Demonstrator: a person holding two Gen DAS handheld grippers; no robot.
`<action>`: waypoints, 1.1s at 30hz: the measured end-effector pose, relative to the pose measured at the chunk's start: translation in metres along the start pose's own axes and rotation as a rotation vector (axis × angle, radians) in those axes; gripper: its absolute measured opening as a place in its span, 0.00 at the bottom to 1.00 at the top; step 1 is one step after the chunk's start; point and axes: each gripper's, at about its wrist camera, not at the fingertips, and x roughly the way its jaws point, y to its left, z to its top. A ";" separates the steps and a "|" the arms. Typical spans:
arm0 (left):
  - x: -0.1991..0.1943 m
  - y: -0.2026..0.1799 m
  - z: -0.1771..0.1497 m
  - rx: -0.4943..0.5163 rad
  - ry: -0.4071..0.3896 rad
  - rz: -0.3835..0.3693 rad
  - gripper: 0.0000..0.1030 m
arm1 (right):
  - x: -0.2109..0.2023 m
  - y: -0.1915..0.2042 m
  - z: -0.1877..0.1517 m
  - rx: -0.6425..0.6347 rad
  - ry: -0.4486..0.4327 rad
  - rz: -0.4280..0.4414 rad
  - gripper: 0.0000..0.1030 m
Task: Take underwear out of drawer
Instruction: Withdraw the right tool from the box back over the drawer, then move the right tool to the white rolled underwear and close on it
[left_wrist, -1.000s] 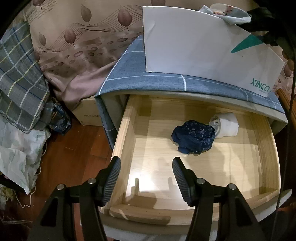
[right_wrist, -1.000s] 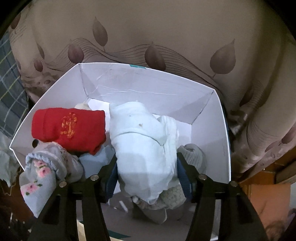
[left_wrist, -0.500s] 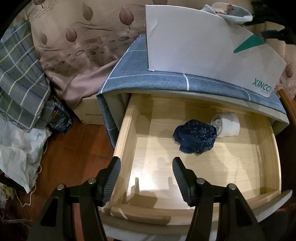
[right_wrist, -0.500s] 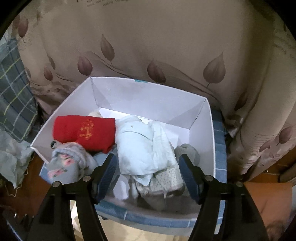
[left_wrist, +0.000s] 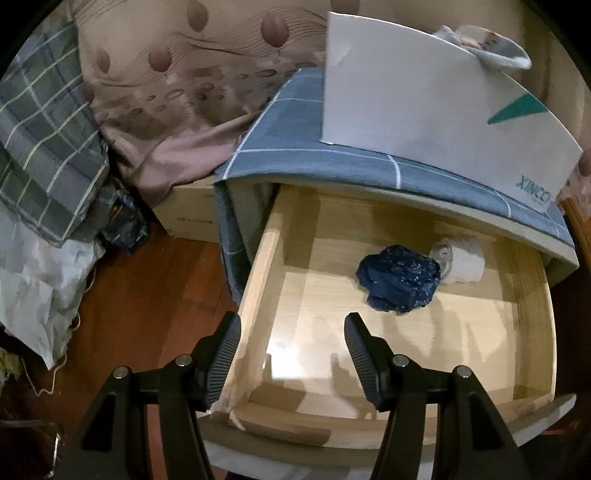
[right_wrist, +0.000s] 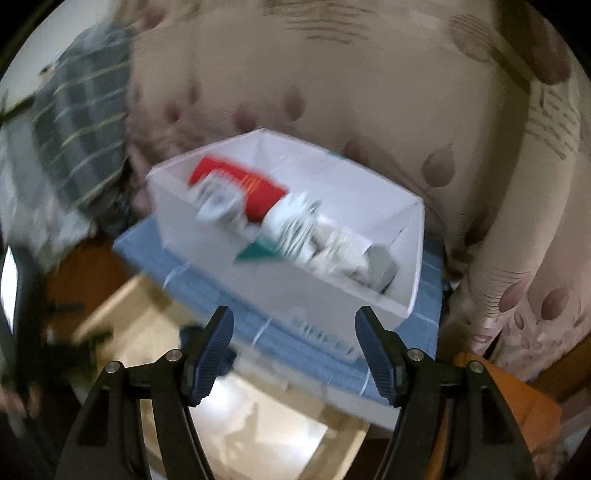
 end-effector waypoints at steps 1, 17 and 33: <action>0.000 0.002 0.000 -0.010 -0.002 0.000 0.58 | 0.001 0.007 -0.009 -0.035 0.007 0.006 0.60; 0.002 0.017 0.004 -0.083 0.009 -0.012 0.58 | 0.102 0.079 -0.104 -0.464 0.204 -0.047 0.46; 0.005 0.030 0.005 -0.148 0.034 -0.059 0.58 | 0.157 0.114 -0.133 -0.736 0.156 -0.228 0.48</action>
